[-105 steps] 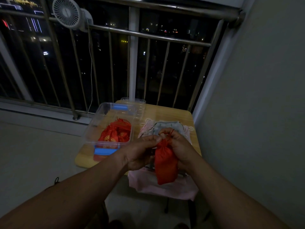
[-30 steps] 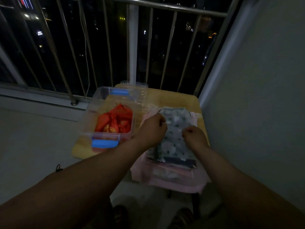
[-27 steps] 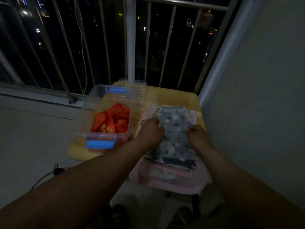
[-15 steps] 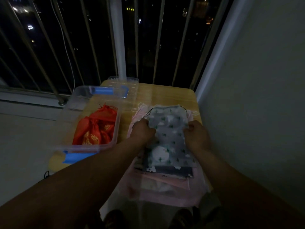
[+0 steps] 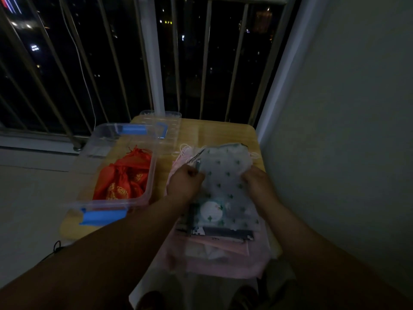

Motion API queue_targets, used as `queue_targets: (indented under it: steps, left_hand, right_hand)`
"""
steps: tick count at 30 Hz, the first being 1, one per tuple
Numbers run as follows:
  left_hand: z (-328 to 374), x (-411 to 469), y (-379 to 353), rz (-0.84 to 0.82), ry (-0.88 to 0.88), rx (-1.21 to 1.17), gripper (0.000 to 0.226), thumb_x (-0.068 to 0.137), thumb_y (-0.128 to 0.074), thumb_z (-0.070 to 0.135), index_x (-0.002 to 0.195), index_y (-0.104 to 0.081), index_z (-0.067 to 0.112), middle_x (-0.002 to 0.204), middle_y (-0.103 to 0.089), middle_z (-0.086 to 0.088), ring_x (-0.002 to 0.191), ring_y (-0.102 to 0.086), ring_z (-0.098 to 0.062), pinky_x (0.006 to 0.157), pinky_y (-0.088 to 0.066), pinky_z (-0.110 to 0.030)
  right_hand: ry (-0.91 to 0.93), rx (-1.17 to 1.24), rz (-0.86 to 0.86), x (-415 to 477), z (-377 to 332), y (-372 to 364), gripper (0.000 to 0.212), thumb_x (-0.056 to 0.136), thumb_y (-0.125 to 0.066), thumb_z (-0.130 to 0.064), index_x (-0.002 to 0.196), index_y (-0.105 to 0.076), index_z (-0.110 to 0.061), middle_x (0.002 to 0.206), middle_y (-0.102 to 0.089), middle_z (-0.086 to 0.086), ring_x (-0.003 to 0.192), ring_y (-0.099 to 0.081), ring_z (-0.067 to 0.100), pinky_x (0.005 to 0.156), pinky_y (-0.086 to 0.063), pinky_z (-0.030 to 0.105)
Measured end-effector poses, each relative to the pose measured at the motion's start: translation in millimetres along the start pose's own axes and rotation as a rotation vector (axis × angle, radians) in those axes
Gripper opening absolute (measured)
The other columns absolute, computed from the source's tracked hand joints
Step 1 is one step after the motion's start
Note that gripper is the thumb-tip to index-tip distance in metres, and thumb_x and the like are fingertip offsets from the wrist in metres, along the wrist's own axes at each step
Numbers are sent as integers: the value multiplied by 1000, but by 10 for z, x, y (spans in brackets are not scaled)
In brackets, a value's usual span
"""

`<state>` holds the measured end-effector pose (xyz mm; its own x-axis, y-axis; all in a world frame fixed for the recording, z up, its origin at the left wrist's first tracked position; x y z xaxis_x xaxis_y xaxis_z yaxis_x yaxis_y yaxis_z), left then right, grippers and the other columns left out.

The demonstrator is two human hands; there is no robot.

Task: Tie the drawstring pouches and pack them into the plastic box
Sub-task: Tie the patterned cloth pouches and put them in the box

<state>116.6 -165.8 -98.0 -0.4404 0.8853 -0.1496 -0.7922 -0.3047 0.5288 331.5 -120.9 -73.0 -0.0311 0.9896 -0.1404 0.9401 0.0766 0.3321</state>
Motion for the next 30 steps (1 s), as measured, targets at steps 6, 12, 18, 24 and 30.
queue_targets:
  steps: [6,12,18,24,30]
  left_hand:
    - [360,-367,139,-123,-33,-466,42,94,-47,74,106,-71,42,108,-68,23,113,-62,-11,104,-47,-36]
    - [674,-742,383,-302,-78,-544,34,100,-59,49,117,-72,23,117,-75,0,107,-70,-16,92,-54,-31]
    - [393,-1217,579,-413,-56,-479,31,104,-57,27,133,-64,22,128,-70,-1,120,-65,-23,108,-50,-47]
    - [261,-1570,769,-537,-26,-376,30,101,-60,19,130,-61,25,125,-69,-4,115,-66,-27,104,-53,-50]
    - [200,-1745,973,-608,24,-380,28,99,-63,17,127,-61,17,123,-71,-10,113,-69,-29,99,-57,-44]
  right_hand:
    - [-92,389,38,-363,-237,94,20,78,-51,-25,63,-40,-19,51,-38,4,48,-33,17,55,-24,31]
    - [-153,468,-185,-715,-253,173,56,83,-59,-23,130,-60,8,130,-58,36,110,-62,50,92,-52,48]
    - [-176,615,-355,-1063,-323,195,41,104,-52,-45,133,-65,-19,126,-73,9,116,-70,28,94,-55,42]
    - [-146,460,-267,-1193,-254,22,41,97,-64,-50,130,-68,-27,122,-75,5,112,-71,29,104,-52,48]
    - [-77,390,-278,-1311,-409,-57,23,103,-60,-28,114,-78,-18,112,-78,11,105,-74,31,104,-53,53]
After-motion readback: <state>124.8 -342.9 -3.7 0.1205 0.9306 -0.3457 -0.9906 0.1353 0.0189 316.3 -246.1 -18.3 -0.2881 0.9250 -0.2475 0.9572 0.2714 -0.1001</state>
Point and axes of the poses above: each hand's wrist, its own x-axis towards the middle knuckle, its own y-axis out of the back of the hand, z = x × y, the point moved 4 cm from there along x, towards the middle knuckle
